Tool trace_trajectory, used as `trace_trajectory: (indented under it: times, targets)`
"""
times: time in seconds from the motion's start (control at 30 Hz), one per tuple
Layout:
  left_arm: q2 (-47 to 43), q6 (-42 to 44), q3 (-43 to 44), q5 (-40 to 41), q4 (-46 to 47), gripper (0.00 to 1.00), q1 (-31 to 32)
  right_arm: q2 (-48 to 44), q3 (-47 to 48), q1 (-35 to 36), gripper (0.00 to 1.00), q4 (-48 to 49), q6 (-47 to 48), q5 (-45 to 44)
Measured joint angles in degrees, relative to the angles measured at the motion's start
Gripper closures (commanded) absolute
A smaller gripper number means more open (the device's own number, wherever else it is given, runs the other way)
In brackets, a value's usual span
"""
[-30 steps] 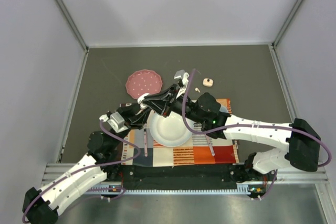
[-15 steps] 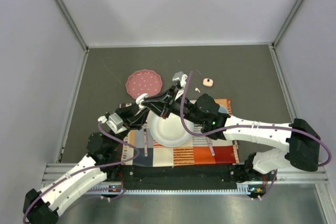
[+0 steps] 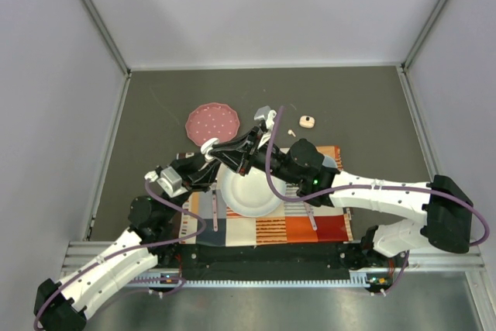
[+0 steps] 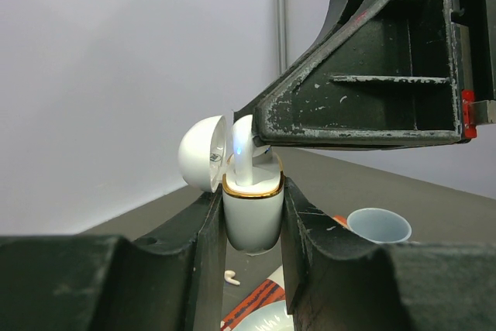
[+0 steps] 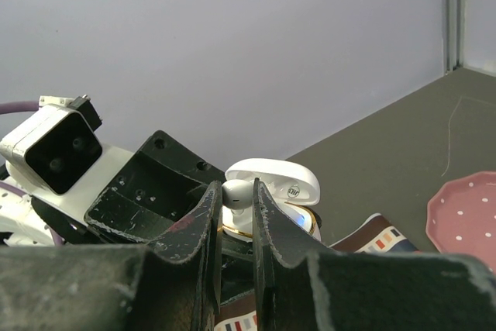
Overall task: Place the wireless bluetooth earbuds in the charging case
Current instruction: Insert the left earbud into the left side groove of the charging case.
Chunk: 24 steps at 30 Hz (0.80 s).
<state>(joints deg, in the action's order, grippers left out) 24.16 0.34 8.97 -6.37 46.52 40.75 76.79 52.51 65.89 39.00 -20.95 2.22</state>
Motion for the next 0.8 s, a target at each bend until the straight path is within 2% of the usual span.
trace_trajectory:
  times: [0.43,0.8]
  targets:
    - [0.1,0.0,0.0,0.6,-0.2,1.0,0.0,0.0,0.0,0.0,0.75,-0.1,0.5,-0.4]
    - [0.1,0.0,0.0,1.3,-0.2,1.0,-0.1,0.0,0.0,0.1,0.72,-0.1,0.9,-0.7]
